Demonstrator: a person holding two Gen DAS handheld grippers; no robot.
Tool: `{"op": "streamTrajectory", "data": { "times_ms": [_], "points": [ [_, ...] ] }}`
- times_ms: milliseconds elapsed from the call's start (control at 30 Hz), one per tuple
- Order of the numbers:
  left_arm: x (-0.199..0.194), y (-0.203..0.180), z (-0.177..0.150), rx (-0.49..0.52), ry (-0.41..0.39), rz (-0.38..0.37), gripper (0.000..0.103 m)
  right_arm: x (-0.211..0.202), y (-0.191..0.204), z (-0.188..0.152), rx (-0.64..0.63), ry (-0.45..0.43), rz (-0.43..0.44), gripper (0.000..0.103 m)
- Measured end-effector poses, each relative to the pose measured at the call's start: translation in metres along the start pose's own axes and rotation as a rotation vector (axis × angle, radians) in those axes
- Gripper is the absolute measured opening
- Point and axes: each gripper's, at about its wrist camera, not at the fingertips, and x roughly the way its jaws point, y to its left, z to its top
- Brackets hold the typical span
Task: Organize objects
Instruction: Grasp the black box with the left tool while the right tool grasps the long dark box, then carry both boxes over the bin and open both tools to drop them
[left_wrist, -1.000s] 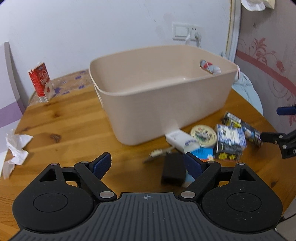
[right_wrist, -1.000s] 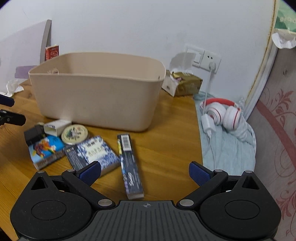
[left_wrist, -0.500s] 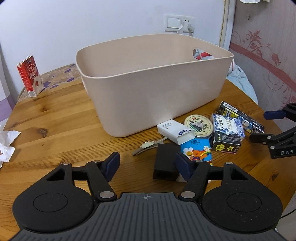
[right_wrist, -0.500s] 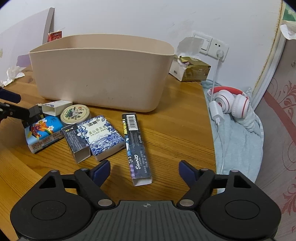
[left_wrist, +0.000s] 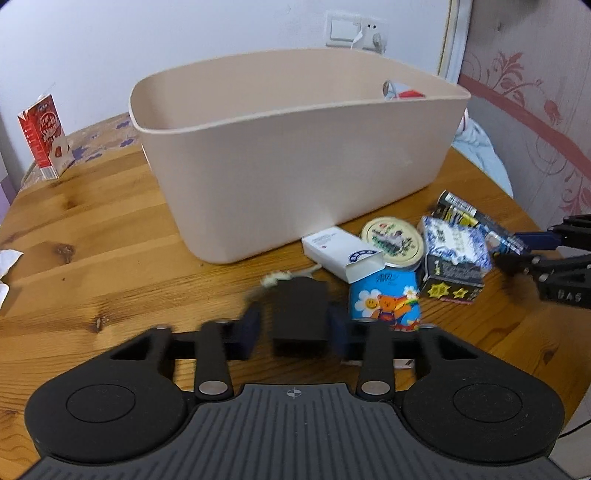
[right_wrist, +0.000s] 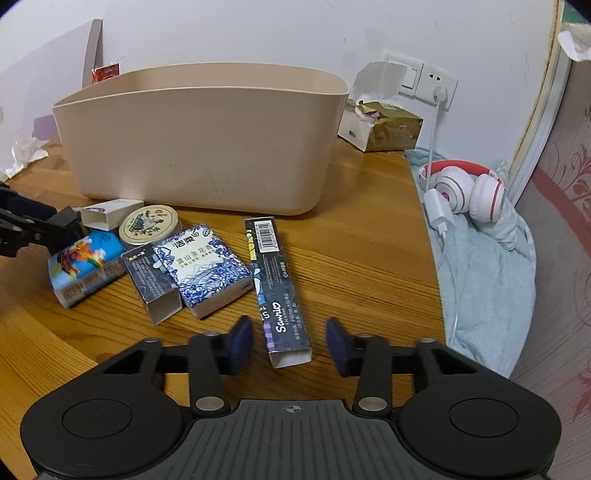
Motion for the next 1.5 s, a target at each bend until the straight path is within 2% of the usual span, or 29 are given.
{"op": "streamTrajectory", "data": {
  "times_ms": [67, 133, 433, 967, 1200, 1500],
  "points": [
    [0.002, -0.001, -0.002, 0.008, 0.001, 0.006, 0.032, 0.0, 0.002, 0.0, -0.008, -0.001, 0.002, 0.033],
    [0.002, -0.002, -0.004, 0.011, -0.004, 0.008, 0.032, -0.001, 0.004, 0.0, -0.015, -0.002, 0.002, 0.022],
    [-0.002, 0.006, -0.006, -0.024, -0.016, 0.015, 0.032, -0.014, 0.008, -0.001, -0.01, -0.025, 0.001, 0.021],
    [-0.051, 0.019, 0.008, -0.045, -0.118, 0.006, 0.032, -0.074, 0.014, 0.018, -0.001, -0.174, 0.009, 0.021],
    [-0.074, 0.024, 0.017, -0.047, -0.18, 0.001, 0.032, -0.092, 0.016, 0.037, -0.021, -0.235, 0.008, 0.021],
    [-0.096, 0.035, 0.05, -0.055, -0.256, 0.021, 0.032, -0.1, 0.024, 0.072, -0.063, -0.303, 0.012, 0.021]
  ]
}}
